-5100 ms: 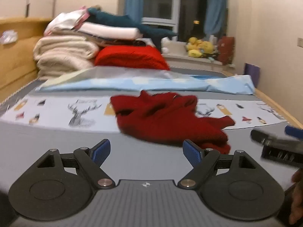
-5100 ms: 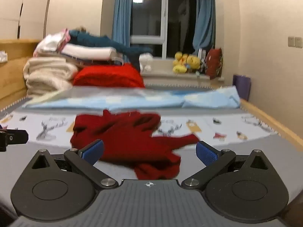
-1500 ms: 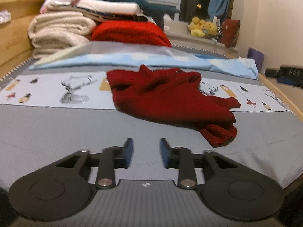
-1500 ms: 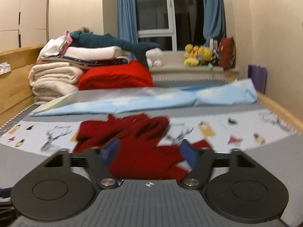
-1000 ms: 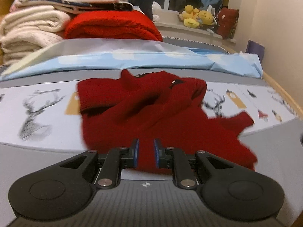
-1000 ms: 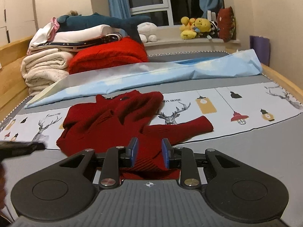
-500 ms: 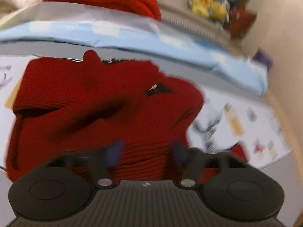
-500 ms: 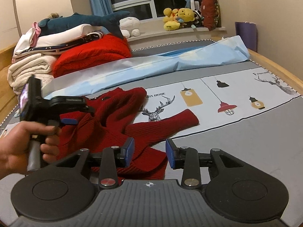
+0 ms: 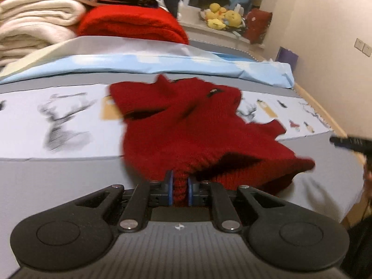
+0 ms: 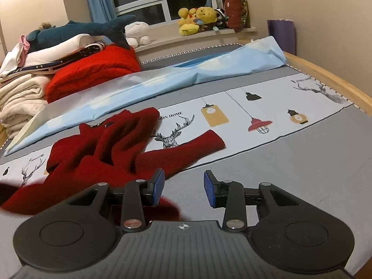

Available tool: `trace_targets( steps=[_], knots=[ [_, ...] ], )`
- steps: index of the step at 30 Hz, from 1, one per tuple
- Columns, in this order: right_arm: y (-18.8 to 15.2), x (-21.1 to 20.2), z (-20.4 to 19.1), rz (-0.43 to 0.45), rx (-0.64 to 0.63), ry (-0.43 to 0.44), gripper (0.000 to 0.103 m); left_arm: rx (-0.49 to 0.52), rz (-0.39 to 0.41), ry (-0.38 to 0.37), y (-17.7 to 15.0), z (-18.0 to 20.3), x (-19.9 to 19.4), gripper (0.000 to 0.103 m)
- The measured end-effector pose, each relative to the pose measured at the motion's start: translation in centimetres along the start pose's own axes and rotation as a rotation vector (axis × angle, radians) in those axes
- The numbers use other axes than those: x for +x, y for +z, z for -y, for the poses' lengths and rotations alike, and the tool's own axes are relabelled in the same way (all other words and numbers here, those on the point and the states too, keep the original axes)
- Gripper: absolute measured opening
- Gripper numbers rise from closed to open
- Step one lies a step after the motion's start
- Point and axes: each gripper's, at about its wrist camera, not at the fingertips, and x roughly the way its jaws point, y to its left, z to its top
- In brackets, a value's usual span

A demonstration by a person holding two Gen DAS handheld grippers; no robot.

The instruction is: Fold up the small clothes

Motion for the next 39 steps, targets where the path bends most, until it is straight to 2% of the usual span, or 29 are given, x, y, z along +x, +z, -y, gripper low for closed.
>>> trace_targets(
  steps=[2, 3, 6, 8, 10, 12, 16, 19, 26, 30, 32, 34, 37, 39],
  knots=[
    [-0.2, 0.2, -0.2, -0.010, 0.002, -0.007, 0.039, -0.036, -0.006, 0.038, -1.9, -2.6, -2.0, 0.010],
    [-0.4, 0.3, -0.3, -0.019, 0.007, -0.007, 0.039, -0.061, -0.036, 0.042, -2.6, -3.9, -2.5, 0.010],
    [-0.8, 1.0, -0.9, -0.051, 0.021, -0.009, 0.039, -0.098, -0.113, 0.001, -3.8, -6.2, -3.0, 0.011],
    [-1.2, 1.6, -1.5, -0.079, 0.021, -0.006, 0.039, -0.078, -0.100, 0.013, -4.0, -6.7, -3.6, 0.012],
    [-1.6, 2.4, -2.4, -0.114, 0.019, 0.001, 0.039, -0.115, -0.096, -0.013, -4.0, -7.9, -3.9, 0.024],
    [-2.1, 3.6, -3.5, -0.159, 0.014, 0.008, 0.039, -0.184, -0.102, -0.019, -3.9, -9.1, -3.5, 0.029],
    [-3.1, 6.8, -6.3, -0.257, -0.038, 0.044, 0.039, -0.274, -0.168, 0.010, -3.4, -10.8, -1.2, 0.031],
    [-3.6, 9.5, -8.0, -0.303, -0.094, 0.032, 0.039, -0.314, -0.228, 0.070, -3.5, -11.3, 0.9, 0.033],
    [-4.6, 14.9, -9.1, -0.390, -0.089, -0.023, 0.039, -0.362, -0.351, 0.166, -3.9, -11.3, 5.5, 0.037],
    [-5.1, 16.6, -10.2, -0.418, -0.114, 0.034, 0.039, -0.354, -0.385, 0.177, -2.9, -11.0, 7.3, 0.044],
    [-5.1, 17.1, -10.9, -0.420, -0.106, 0.101, 0.039, -0.351, -0.403, 0.183, -2.6, -10.9, 7.8, 0.046],
    [-5.2, 17.5, -11.8, -0.445, -0.109, 0.181, 0.045, -0.350, -0.414, 0.194, -2.3, -10.9, 8.3, 0.048],
    [-5.8, 17.9, -13.3, -0.444, -0.223, 0.157, 0.045, -0.337, -0.454, 0.225, -2.2, -10.9, 8.9, 0.048],
    [-5.7, 18.3, -13.1, -0.458, -0.215, 0.130, 0.045, -0.336, -0.470, 0.237, -2.4, -10.9, 9.2, 0.048]
  ],
)
